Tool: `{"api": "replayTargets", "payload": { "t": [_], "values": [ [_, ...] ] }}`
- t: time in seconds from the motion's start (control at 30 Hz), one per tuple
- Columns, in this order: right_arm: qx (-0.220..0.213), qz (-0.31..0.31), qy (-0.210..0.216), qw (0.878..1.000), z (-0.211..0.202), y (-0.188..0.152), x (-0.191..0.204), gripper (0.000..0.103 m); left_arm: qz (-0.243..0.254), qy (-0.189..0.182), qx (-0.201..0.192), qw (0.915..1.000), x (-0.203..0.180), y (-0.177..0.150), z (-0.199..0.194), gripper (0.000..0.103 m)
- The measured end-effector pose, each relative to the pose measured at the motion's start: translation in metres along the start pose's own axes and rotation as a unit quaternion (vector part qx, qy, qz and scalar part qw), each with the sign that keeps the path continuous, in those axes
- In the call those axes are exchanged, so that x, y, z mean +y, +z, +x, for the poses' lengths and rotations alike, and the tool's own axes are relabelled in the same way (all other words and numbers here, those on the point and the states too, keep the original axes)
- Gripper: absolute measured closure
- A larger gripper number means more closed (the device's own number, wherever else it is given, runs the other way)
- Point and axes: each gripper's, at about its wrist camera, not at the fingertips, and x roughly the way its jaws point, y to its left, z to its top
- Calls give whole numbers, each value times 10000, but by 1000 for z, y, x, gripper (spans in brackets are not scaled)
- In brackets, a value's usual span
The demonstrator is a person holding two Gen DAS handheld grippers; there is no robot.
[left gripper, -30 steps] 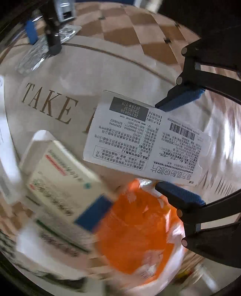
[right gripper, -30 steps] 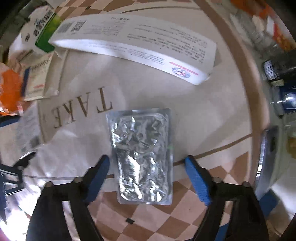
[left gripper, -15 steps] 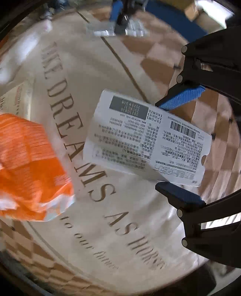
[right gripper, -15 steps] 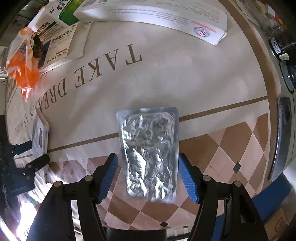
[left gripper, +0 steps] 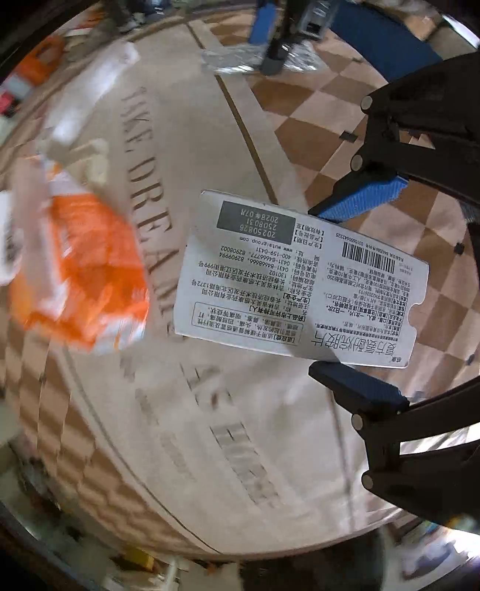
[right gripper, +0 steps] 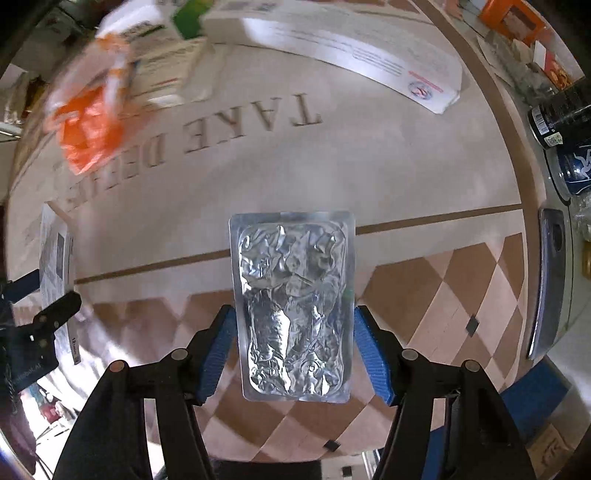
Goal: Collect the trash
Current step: 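Carry both items over the white bin and open both grippers to drop them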
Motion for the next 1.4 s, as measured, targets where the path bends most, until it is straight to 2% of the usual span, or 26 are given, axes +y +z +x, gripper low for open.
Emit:
{"api": "replayTargets", "payload": {
  "t": [0.07, 0.17, 0.27, 0.3, 0.33, 0.47, 0.57, 0.67, 0.77, 0.87, 0.97, 1.03, 1.17, 1.3, 1.4],
  "values": [
    [-134, -56, 74, 9999, -14, -4, 4, 37, -218, 72, -188, 9996, 20, -3, -15, 30],
    [-350, -210, 188, 9990, -36, -27, 23, 37, -569, 102, -490, 9971, 33, -31, -42, 30],
    [-535, -377, 307, 9974, -59, -53, 51, 37, -881, 168, -774, 9930, 56, -74, -63, 30],
    [-654, -447, 351, 9962, -63, -78, 65, 37, -978, 141, -871, 9913, 74, -83, -62, 30],
    [-717, -472, 407, 9955, -68, -88, 68, 37, -1039, 99, -945, 9900, 92, -91, -59, 30],
    [-1005, -481, 562, 9922, -79, -156, 106, 37, -1161, -59, -1225, 9856, 124, -148, -63, 30],
    [-1027, -304, 741, 9915, -66, -210, 127, 37, -1220, -308, -1291, 9836, 141, -201, -58, 30],
    [-750, -32, 913, 9930, -49, -275, 139, 37, -1321, -628, -1118, 9829, 149, -233, -27, 30],
    [-332, 101, 904, 9953, -5, -319, 144, 37, -1499, -1022, -702, 9809, 152, -271, 10, 30],
    [91, 316, 892, 9955, 53, -349, 137, 37, -1666, -1241, -230, 9779, 154, -300, 63, 30],
    [395, 557, 850, 9940, 122, -369, 129, 37, -1971, -1526, 113, 9684, 157, -316, 132, 30],
    [523, 654, 844, 9929, 165, -371, 121, 37, -2150, -1691, 296, 9614, 157, -320, 187, 30],
    [672, 809, 891, 9905, 266, -370, 114, 37, -2209, -1772, 567, 9574, 147, -316, 292, 30],
    [751, 726, 1080, 9887, 353, -369, 113, 37, -2189, -2103, 805, 9494, 139, -319, 368, 29],
    [888, 656, 1232, 9862, 404, -368, 118, 36, -2252, -2132, 955, 9459, 140, -320, 409, 29]
  ]
}}
